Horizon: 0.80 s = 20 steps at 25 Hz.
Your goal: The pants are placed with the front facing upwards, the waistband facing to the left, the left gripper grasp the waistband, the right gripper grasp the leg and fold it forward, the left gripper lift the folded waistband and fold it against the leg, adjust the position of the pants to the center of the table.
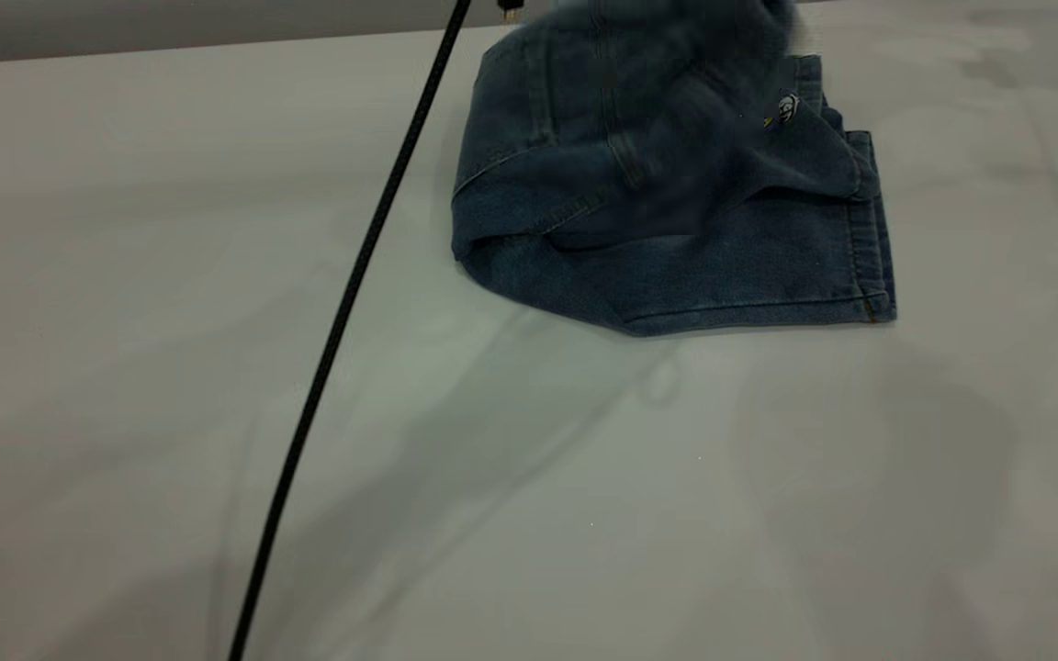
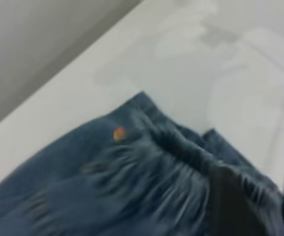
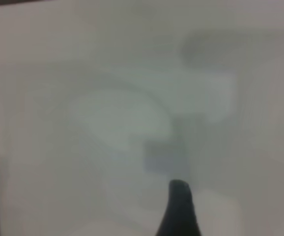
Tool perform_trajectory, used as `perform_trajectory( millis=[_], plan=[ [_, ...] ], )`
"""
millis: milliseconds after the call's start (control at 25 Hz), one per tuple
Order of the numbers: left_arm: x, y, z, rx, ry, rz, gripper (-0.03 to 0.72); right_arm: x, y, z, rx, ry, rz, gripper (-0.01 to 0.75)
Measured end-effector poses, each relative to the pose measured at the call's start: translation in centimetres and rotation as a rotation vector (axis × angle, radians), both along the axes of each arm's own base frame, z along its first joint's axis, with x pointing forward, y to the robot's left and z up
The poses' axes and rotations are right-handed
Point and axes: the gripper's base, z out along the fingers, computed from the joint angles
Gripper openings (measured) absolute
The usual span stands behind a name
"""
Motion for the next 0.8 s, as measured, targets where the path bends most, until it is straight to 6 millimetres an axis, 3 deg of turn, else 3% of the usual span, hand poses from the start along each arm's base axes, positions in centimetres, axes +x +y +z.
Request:
perform_trajectory(
  millis=[160, 240, 400, 560, 680, 800],
  plan=[
    [0.0, -0.1, 0.1, -0.012, -0.009, -0.003, 0.455, -0.1, -0.7, 0.0, 0.012, -0.002, -0.009, 0.477],
    [0.1, -0.2, 0.2, -0.028, -0.019, -0.006, 0.494, -0.1, -0.6, 0.0, 0.02, -0.005, -0.01, 0.477],
    [0.0, 0.1, 0.4, -0.015, 0.016, 0.02, 0.511, -0.1, -0.5, 0.1, 0.042, -0.008, -0.01, 0.477],
    [1.3, 1.2, 2.0, 0.023, 0.059, 0.093, 0.512, 0.0, 0.1, 0.5, 0.061, -0.018, -0.001, 0.477],
    [2.2, 2.4, 3.2, 0.14, 0.099, 0.151, 0.512, -0.1, 0.5, 2.2, 0.07, -0.05, 0.003, 0.477],
    [2.8, 2.9, 5.0, 0.203, 0.099, 0.182, 0.514, -0.6, 0.4, 5.1, 0.057, -0.102, -0.001, 0.477]
  ],
)
